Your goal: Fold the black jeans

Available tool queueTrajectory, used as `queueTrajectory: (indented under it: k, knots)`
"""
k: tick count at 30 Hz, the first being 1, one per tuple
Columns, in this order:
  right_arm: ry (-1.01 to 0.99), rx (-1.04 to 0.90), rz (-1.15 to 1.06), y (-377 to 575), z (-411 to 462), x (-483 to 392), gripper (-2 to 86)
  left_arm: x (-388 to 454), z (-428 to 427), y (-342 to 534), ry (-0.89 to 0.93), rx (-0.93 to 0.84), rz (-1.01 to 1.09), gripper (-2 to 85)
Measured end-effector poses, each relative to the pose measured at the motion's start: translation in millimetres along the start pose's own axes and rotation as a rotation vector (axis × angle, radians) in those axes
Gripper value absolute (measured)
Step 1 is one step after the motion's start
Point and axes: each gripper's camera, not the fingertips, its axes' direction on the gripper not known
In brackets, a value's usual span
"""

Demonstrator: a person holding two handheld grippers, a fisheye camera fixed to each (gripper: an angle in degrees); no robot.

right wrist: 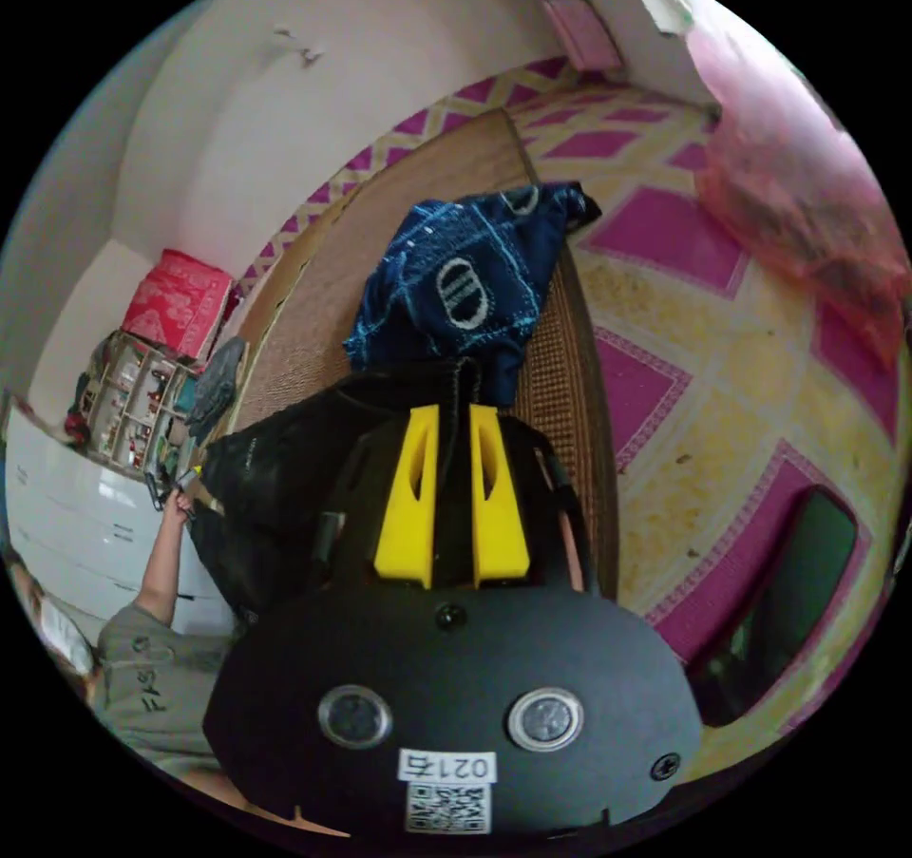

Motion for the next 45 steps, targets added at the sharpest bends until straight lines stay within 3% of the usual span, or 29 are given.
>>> queueTrajectory:
  k: [3,7,10,16,19,30,35,45]
  knots:
    - [-0.033,0.038,-0.175,44,-20,-42,3.5,-9,-11,29,0.082,0.003,0.028,-0.9]
    - [-0.129,-0.092,-0.459,127,0,-119,-0.3,4,-16,80,0.172,-0.007,0.126,-0.9]
    - [0.016,-0.135,-0.534,188,20,-152,-0.8,30,-16,124,0.176,0.001,0.245,-0.8]
    - [0.352,-0.217,-0.512,263,67,-128,-1.0,84,12,193,0.110,-0.035,0.460,-0.4]
    - [0.295,-0.139,-0.468,284,67,-109,-1.0,83,48,214,0.031,-0.115,0.458,-0.2]
    - [0.525,0.038,-0.510,366,108,-129,-0.6,11,83,276,0.193,0.064,0.246,-0.9]
    - [0.638,0.072,-0.478,391,134,-141,-0.6,24,103,315,-0.024,0.138,0.276,-0.9]
    - [0.607,0.065,-0.385,410,152,-133,-0.6,26,170,353,-0.102,0.124,0.297,-0.8]
